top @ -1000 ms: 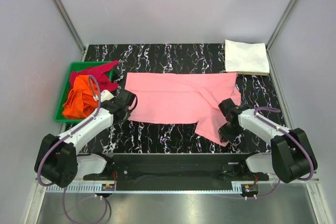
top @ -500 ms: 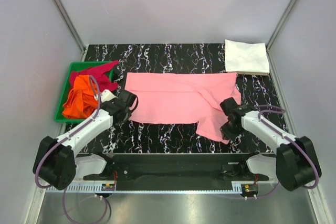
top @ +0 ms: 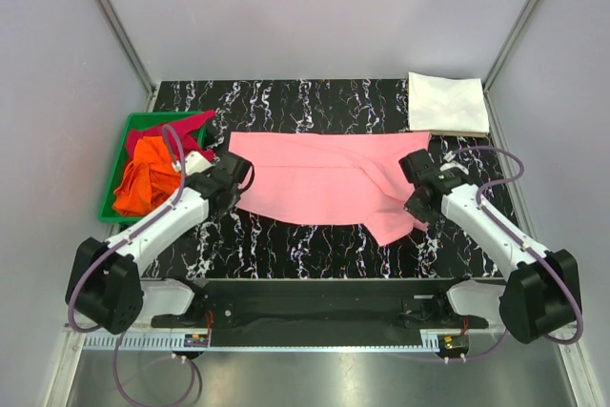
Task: Fold and stack the t-shirts
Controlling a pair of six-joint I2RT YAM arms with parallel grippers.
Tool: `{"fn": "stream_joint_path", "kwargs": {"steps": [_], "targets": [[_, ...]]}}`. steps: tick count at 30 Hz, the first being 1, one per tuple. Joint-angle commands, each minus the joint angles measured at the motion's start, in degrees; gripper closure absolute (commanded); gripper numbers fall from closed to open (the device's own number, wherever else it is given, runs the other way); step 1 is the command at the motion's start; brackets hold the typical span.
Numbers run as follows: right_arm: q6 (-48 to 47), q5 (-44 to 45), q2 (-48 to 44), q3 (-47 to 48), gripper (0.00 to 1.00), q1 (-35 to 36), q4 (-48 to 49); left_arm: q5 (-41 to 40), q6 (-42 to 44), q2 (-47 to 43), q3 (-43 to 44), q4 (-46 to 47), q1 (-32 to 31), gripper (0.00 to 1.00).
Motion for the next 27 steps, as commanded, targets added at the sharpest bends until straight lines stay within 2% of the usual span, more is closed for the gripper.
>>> {"fn": "stream_joint_path", "kwargs": {"steps": [1, 9, 27], "targets": [[-8.5, 6.5, 2.5, 4.6, 1.00, 0.4, 1.8, -3.7, -1.2, 3.3, 4.0, -0.9, 0.3, 1.00], [-15.2, 10.7, 8.1, 8.5, 1.00, -0.5, 3.3, -7.2, -2.1, 9.7, 10.6, -5.0, 2.1, 1.00], [-31.1, 14.5, 19.5, 19.3, 1.00, -2.2, 8.1, -7.5, -1.9, 22.6, 20.3, -6.3, 6.5, 1.00]]}}
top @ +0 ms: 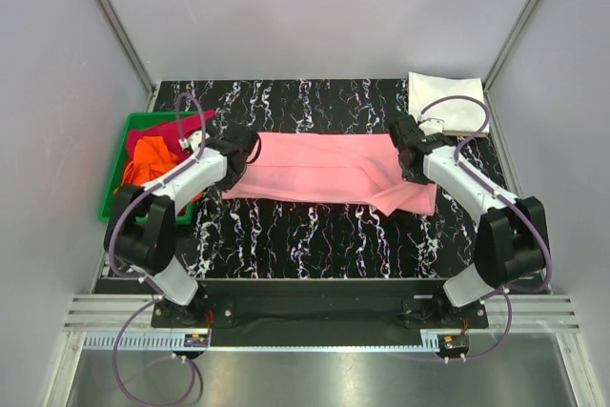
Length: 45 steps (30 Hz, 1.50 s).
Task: Fold and stack the t-shirts
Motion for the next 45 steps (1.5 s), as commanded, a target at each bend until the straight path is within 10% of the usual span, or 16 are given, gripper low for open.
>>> {"fn": "stream_joint_path", "kwargs": {"steps": [1, 45], "targets": [[-4.0, 2.8, 2.3, 3.7, 1.00, -0.4, 1.3, -3.2, -0.7, 1.8, 4.0, -0.2, 1.3, 1.00], [-18.1, 12.6, 23.6, 23.0, 1.00, -0.4, 1.4, -6.9, 1.3, 22.3, 23.9, -7.5, 3.7, 1.00]]}}
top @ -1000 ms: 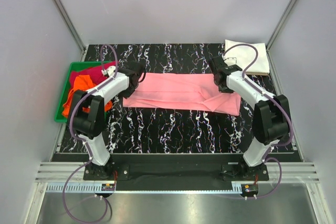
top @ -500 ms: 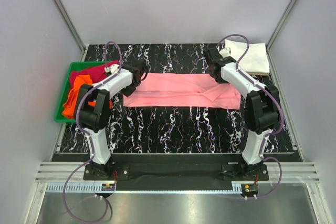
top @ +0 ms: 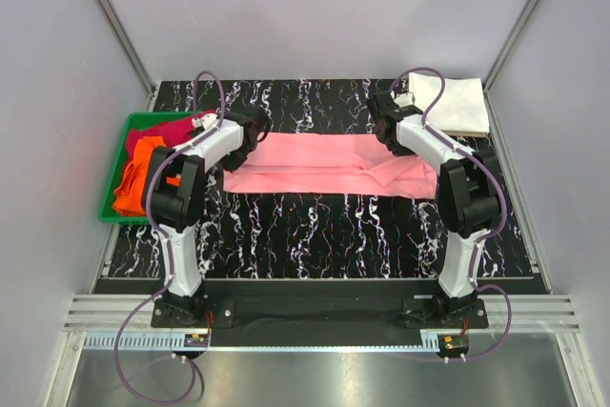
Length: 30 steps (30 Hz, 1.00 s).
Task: Fold and stack the t-shirts
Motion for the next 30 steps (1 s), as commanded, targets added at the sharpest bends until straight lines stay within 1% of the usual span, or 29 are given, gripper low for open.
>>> {"fn": "stream_joint_path", "kwargs": {"steps": [1, 2, 5, 8, 9, 10, 29, 30], "targets": [[-0.1, 3.8, -0.3, 1.1, 1.00, -0.3, 0.1, -3.8, 0.5, 1.3, 3.3, -1.0, 0.6, 1.00], [-0.1, 3.9, -0.2, 1.0, 1.00, -0.5, 0.1, -4.1, 0.5, 1.5, 3.5, -1.2, 0.7, 1.00], [0.1, 3.7, 0.1, 1.0, 1.00, -0.6, 0.0, -4.0, 0.2, 2.5, 4.3, -1.4, 0.9, 0.95], [0.5, 3.0, 0.3, 1.0, 1.00, -0.6, 0.0, -4.4, 0.4, 3.7, 5.0, -1.4, 0.8, 0.95], [0.6, 2.6, 0.1, 0.9, 1.00, -0.6, 0.0, -4.5, 0.6, 4.0, 5.3, -1.5, 0.9, 0.99], [0.6, 2.2, 0.1, 0.9, 1.00, -0.5, -0.1, -4.6, 0.8, 4.4, 5.5, -1.5, 0.9, 1.00], [1.2, 3.7, -0.2, 0.3, 1.00, -1.2, -0.6, -4.2, 0.3, 5.3, 7.8, -2.2, 1.6, 1.00], [1.3, 3.8, -0.1, 0.4, 1.00, -1.2, -0.7, -4.4, 0.3, 5.5, 7.9, -2.2, 1.5, 0.97]]}}
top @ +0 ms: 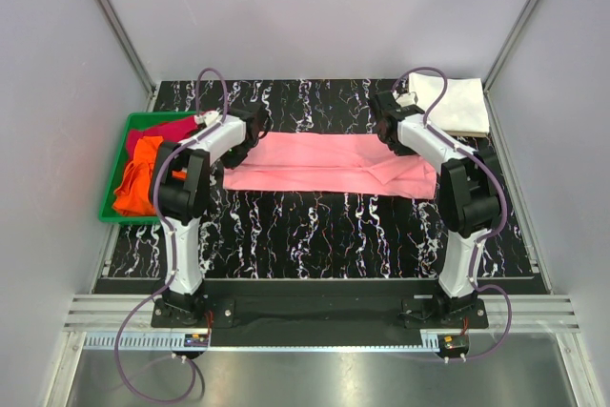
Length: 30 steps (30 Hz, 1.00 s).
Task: Fold and stack the t-shirts
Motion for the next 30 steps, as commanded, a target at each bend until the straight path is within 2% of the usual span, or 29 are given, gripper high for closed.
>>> {"fn": "stream_joint_path", "kwargs": {"steps": [1, 5, 13, 21, 24, 30], "targets": [[0.7, 2.8, -0.1, 0.9, 1.00, -0.7, -0.5, -3.7, 0.0, 0.7, 2.8, -0.6, 0.6, 0.95], [0.9, 2.0, -0.1, 1.5, 1.00, -0.7, -0.5, -4.2, 0.3, 1.5, 3.7, -1.0, 0.6, 0.90], [1.6, -1.8, 0.2, 2.1, 1.00, -0.7, -0.5, -9.0, 1.8, -2.3, 3.8, -1.7, 0.6, 0.67], [1.4, -2.3, 0.8, 3.4, 1.00, -0.7, -0.5, -12.1, 4.6, -9.1, 1.5, -1.5, -2.0, 0.61], [1.2, -2.0, 1.4, 4.0, 1.00, -0.7, -0.7, -9.0, 8.5, -8.9, 2.4, 0.1, -3.3, 0.59], [0.8, -1.5, 2.7, 5.5, 1.00, -0.7, -0.7, -3.1, 10.7, -5.5, 2.4, 3.6, -4.3, 0.60]]}}
